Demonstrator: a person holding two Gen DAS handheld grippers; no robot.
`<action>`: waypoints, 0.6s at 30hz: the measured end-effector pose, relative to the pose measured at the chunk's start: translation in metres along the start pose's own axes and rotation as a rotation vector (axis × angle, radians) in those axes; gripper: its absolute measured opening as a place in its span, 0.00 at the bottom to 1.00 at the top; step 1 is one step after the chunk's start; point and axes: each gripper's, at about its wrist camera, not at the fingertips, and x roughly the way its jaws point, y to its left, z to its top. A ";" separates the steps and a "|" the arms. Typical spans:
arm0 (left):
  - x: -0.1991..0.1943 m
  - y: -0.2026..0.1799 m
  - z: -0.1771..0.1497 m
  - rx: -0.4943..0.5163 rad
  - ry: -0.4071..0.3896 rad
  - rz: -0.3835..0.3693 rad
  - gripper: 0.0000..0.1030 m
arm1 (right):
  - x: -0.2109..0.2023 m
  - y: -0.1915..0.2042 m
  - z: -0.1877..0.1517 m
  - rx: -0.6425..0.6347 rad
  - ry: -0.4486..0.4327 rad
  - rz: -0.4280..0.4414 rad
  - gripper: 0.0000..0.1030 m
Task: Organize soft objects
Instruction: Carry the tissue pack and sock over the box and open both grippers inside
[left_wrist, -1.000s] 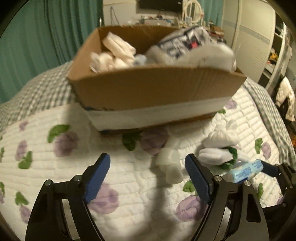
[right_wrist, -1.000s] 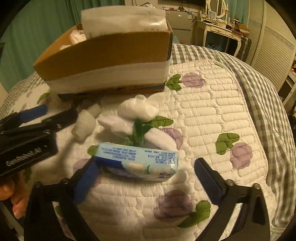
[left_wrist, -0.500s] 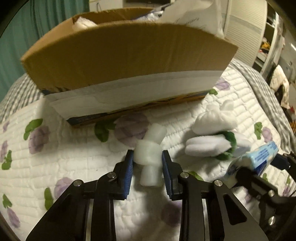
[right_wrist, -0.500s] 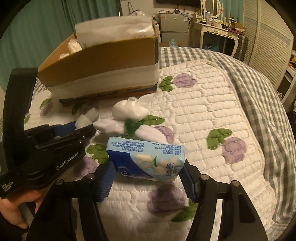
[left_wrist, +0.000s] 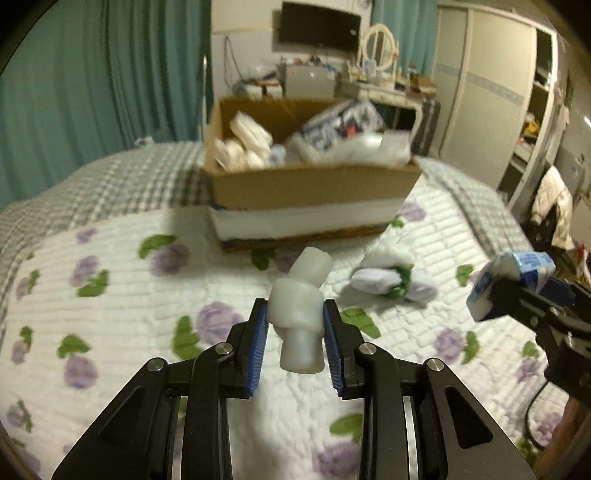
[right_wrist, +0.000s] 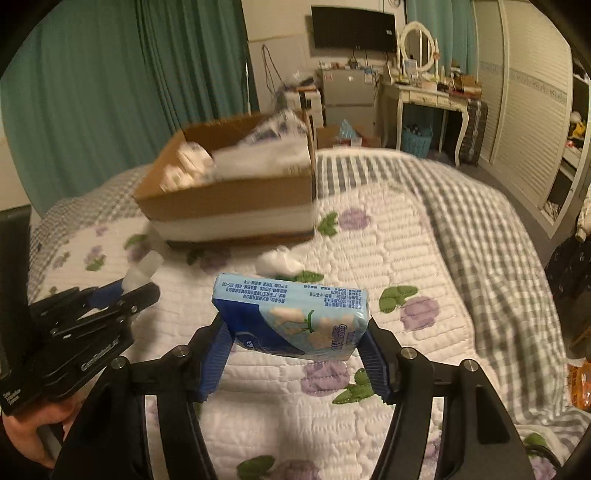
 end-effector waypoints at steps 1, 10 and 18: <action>-0.014 0.001 0.000 -0.006 -0.022 0.002 0.28 | -0.008 0.002 0.001 -0.005 -0.015 -0.001 0.61; -0.105 0.009 0.016 -0.043 -0.182 -0.004 0.28 | -0.094 0.030 0.020 -0.059 -0.180 0.018 0.61; -0.192 0.012 0.035 -0.043 -0.360 -0.009 0.28 | -0.176 0.055 0.048 -0.112 -0.350 0.036 0.61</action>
